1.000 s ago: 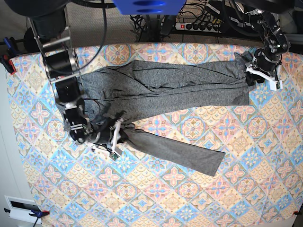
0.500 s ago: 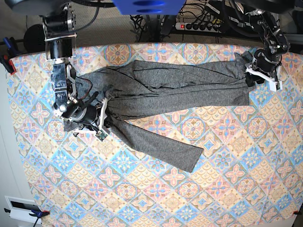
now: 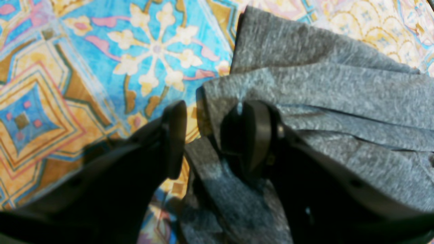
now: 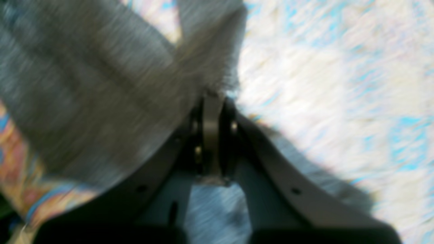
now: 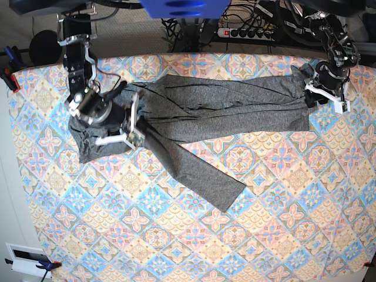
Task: Layout the t-shirt on the table in an organized manner, then fold the t-shirt properly
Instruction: 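Drag the held sleeve across the folded body toward the left gripper, then open the right gripper and raise it off the laid sleeve, then lower the right gripper onto the other grey sleeve and grasp it, then drag the held sleeve across the shirt body toward the left gripper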
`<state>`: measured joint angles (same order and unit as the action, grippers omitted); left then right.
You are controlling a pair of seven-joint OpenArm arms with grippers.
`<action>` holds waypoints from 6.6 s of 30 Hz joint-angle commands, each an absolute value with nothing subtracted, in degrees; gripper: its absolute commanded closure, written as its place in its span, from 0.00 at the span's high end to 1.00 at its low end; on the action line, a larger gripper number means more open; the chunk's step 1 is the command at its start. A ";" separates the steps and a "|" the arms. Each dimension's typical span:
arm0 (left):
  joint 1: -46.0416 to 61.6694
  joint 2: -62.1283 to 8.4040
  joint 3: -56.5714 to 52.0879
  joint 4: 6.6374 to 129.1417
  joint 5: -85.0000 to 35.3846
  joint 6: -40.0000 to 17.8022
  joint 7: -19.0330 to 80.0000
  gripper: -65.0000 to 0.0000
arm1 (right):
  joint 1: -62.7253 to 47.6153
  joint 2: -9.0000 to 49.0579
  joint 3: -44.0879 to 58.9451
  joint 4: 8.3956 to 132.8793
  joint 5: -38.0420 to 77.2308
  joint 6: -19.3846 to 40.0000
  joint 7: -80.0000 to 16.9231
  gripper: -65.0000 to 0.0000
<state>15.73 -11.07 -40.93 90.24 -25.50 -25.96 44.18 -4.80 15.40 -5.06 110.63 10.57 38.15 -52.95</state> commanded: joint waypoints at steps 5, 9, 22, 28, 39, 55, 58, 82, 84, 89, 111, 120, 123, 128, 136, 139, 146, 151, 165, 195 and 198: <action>15.60 -11.91 -41.19 91.12 -26.33 -26.15 43.21 0.40 | -10.24 15.60 -5.23 112.31 11.03 38.11 -52.09 0.00; 15.60 -12.00 -41.19 91.03 -26.24 -26.15 43.21 0.40 | -12.00 13.32 -5.41 113.45 11.03 38.11 -52.00 0.00; 15.60 -12.00 -41.10 91.03 -26.24 -26.15 43.21 0.40 | -13.23 7.08 -9.54 114.07 11.03 38.11 -51.82 0.00; 15.60 -12.00 -41.10 91.03 -26.24 -26.15 43.21 0.40 | -13.23 4.70 -10.15 114.07 11.03 38.11 -51.74 0.00; 15.60 -12.00 -41.10 91.03 -26.24 -26.15 43.21 0.40 | -13.23 2.33 -10.24 114.07 11.12 38.11 -51.65 0.00; 15.69 -12.00 -41.10 91.03 -26.24 -26.15 43.21 0.41 | -13.76 2.42 -10.24 114.33 11.30 38.11 -52.09 0.22; 15.69 -12.00 -41.10 90.95 -26.24 -26.15 43.21 0.41 | -13.76 2.68 -10.24 115.56 11.30 38.11 -52.09 0.35; 15.60 -12.00 -41.10 85.05 -26.42 -26.15 43.21 0.40 | 19.91 -8.40 6.99 85.05 11.56 30.99 -54.90 0.43; 15.60 -12.00 -41.10 85.05 -26.42 -26.15 43.21 0.40 | 19.91 -8.40 6.99 80.40 11.30 30.81 -54.20 0.43; 15.60 -11.91 -41.10 85.05 -26.42 -26.15 43.21 0.40 | 22.73 -8.75 6.37 71.25 11.47 24.40 -51.74 0.43; 15.60 -11.91 -41.10 85.05 -26.33 -26.15 43.21 0.40 | 30.99 -8.92 0.57 42.15 11.30 21.76 -28.70 0.43; 15.52 -11.91 -41.10 85.05 -26.33 -26.15 43.21 0.40 | 31.08 -8.92 -0.66 42.07 11.12 21.76 -27.56 0.38; 15.52 -11.91 -41.10 85.05 -26.42 -26.15 43.21 0.40 | 31.08 -8.92 -2.95 42.07 11.21 21.76 -27.12 0.19; 15.52 -11.91 -41.10 85.05 -26.59 -26.15 43.21 0.40 | 31.08 -8.92 -3.65 42.07 11.21 20.79 -26.15 0.01; 15.52 -12.00 -41.10 85.14 -26.68 -26.15 43.21 0.40 | 28.97 -8.92 -7.96 51.91 11.38 19.12 -29.93 0.00; 15.52 -12.00 -41.10 85.14 -26.59 -26.15 43.21 0.40 | 24.04 -8.84 -12.26 63.52 11.30 19.03 -33.54 0.00; 15.43 -12.09 -41.10 85.14 -26.51 -26.15 43.21 0.40 | 12.35 -8.84 -22.73 86.02 11.12 18.95 -38.46 0.00; 15.43 -12.09 -41.10 85.14 -26.51 -26.15 43.21 0.40 | 4.97 -8.84 -30.20 95.08 11.12 15.08 -38.46 0.00; 15.60 -12.09 -41.10 85.05 -26.33 -26.15 43.21 0.40 | -0.40 -8.92 -38.02 97.71 11.21 13.76 -31.16 0.00; 15.52 -12.00 -41.10 85.05 -26.33 -26.15 43.21 0.40 | 0.92 -8.75 -51.74 95.96 11.30 5.32 -22.46 0.11; 15.52 -12.00 -41.10 85.05 -26.33 -26.15 43.21 0.40 | 0.92 -8.75 -52.09 95.69 11.30 5.32 -23.87 0.24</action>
<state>15.42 -11.60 -41.19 84.95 -27.18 -26.59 42.00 1.15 -7.40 -51.29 95.02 10.87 5.10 -25.47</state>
